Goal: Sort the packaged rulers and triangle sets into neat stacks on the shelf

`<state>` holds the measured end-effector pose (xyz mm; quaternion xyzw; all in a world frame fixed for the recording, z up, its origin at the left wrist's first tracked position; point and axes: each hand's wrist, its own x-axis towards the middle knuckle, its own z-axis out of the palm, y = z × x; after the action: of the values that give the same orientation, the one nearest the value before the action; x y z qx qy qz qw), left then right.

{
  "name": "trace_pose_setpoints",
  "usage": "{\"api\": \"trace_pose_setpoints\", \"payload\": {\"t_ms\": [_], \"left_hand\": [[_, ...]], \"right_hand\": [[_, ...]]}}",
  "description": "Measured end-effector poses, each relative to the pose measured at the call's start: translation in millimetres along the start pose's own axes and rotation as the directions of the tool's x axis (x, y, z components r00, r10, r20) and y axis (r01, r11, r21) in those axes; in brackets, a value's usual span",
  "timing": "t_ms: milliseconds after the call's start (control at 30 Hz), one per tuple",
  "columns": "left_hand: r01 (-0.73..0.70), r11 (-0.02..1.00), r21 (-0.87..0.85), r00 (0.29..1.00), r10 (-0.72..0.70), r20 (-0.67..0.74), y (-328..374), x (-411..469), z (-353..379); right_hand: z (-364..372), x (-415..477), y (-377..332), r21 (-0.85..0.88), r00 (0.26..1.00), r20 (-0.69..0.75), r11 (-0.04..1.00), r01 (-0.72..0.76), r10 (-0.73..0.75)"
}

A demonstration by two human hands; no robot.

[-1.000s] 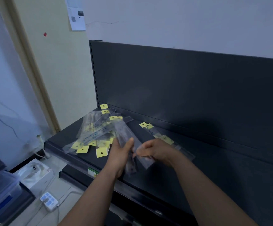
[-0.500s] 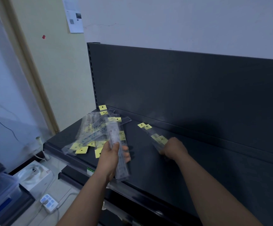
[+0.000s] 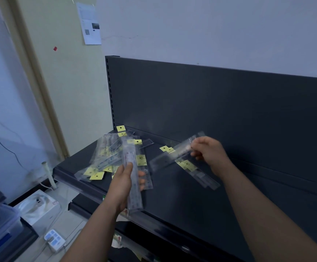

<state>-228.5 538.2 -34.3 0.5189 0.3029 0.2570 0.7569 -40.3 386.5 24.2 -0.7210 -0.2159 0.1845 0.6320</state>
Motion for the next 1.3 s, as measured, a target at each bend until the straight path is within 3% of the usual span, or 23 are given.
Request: {"api": "trace_pose_setpoints", "payload": {"t_ms": [133, 267, 367, 433, 567, 733, 833, 900, 967, 1067, 1133, 1300], "left_hand": [[0.013, 1.0, -0.005, 0.997, -0.012, 0.075, 2.2, -1.2, -8.4], [0.055, 0.994, 0.094, 0.971, -0.076, 0.227, 3.3, -7.8, -7.1], [0.051, 0.995, 0.084, 0.976, -0.067, 0.208, 5.5, -10.2, -11.6], [0.045, 0.999, 0.027, 0.989, -0.048, 0.143, 11.0, -7.1, -26.1], [-0.014, 0.998, 0.06, 0.999, 0.016, -0.033, 24.7, 3.4, -67.4], [-0.023, 0.999, 0.04, 0.99, 0.029, -0.138, 41.8, 18.5, -107.2], [-0.015, 0.999, 0.032, 0.992, 0.019, -0.128, 52.0, 32.9, -120.6], [-0.004, 1.0, 0.023, 0.994, 0.007, -0.112, 58.7, 43.4, -126.4], [0.001, 1.0, 0.03, 0.995, 0.002, -0.099, 64.1, 54.9, -130.8], [0.012, 1.0, 0.025, 0.998, -0.011, -0.069, 70.2, 71.5, -135.1], [0.027, 0.999, 0.024, 0.998, -0.025, -0.057, 72.8, 81.7, -136.9], [0.043, 0.998, 0.041, 0.997, -0.04, -0.065, 75.8, 104.9, -146.2]], "right_hand": [[14.5, -1.4, -15.0, -0.106, 0.989, 0.144, 0.994, 0.034, -0.019], [61.1, -2.3, -5.8, -0.135, 0.946, 0.321, 0.986, 0.094, -0.047], [97.7, 4.8, 7.1, -0.098, 0.943, 0.333, 0.994, 0.045, -0.01], [117.1, 14.6, 21.0, -0.193, 0.956, 0.291, 0.976, 0.099, -0.04], [154.7, 29.8, 39.0, -0.548, 0.907, 0.393, 0.753, 0.365, -0.153], [218.0, 43.2, 41.0, -0.664, 0.821, 0.567, 0.553, 0.504, -0.066], [229.8, 46.9, 40.1, -0.68, 0.799, 0.6, 0.51, 0.527, -0.026], [219.4, 47.0, 40.9, -0.67, 0.832, 0.552, 0.563, 0.484, -0.059], [195.1, 50.3, 40.7, -0.712, 0.919, 0.392, 0.618, 0.335, -0.047], [163.6, 61.7, 41.6, -0.843, 0.979, 0.2, 0.504, 0.188, -0.03], [166.8, 71.5, 38.5, -0.869, 0.986, 0.161, 0.466, 0.163, -0.045], [235.4, 98.2, 22.7, -0.765, 0.975, 0.209, 0.608, 0.213, -0.079]]}}
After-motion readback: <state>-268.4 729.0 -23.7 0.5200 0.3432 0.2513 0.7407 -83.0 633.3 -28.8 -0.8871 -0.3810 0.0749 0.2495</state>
